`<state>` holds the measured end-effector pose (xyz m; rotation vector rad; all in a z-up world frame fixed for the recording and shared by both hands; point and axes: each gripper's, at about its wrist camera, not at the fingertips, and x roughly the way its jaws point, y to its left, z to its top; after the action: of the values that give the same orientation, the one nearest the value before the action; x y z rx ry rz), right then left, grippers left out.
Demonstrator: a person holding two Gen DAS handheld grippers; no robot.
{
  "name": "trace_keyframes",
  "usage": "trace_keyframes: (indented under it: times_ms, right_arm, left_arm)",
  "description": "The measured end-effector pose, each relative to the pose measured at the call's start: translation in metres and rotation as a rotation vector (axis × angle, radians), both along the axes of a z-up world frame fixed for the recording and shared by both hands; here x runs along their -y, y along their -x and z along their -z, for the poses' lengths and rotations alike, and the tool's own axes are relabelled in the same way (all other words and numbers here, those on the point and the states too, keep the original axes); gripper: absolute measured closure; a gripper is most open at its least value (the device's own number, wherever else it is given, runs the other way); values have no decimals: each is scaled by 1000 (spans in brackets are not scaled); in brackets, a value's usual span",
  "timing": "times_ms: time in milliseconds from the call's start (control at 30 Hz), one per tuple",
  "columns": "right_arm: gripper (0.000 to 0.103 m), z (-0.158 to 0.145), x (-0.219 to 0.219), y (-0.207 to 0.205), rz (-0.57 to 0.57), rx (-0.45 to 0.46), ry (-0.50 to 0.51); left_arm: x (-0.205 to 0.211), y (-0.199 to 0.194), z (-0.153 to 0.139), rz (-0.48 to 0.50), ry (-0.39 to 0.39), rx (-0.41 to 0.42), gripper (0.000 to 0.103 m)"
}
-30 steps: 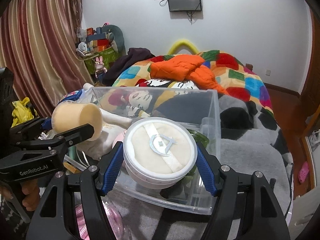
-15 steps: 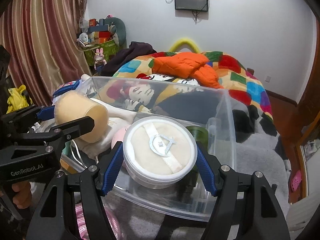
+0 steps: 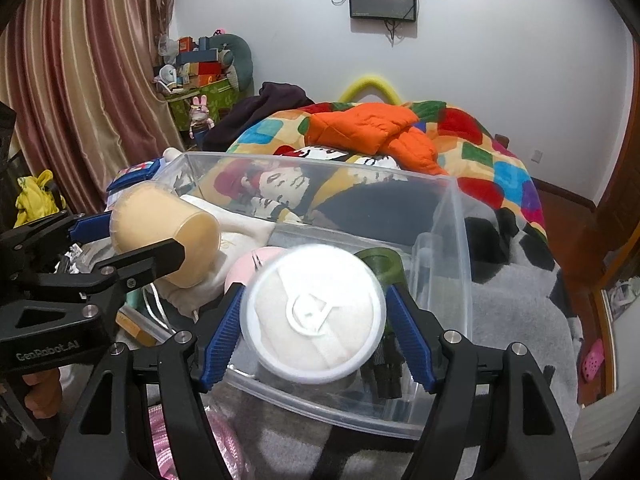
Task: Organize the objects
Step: 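Open both grippers to drop the jar and roll into the box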
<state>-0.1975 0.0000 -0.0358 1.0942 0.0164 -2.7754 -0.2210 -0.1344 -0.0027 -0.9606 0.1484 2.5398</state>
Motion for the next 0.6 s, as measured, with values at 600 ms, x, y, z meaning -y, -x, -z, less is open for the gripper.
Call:
trace_keyframes:
  times_ms: [600]
  right_arm:
    - [29, -15, -13, -26, 28, -31, 13]
  left_arm:
    - [13, -19, -23, 6, -42, -16, 23]
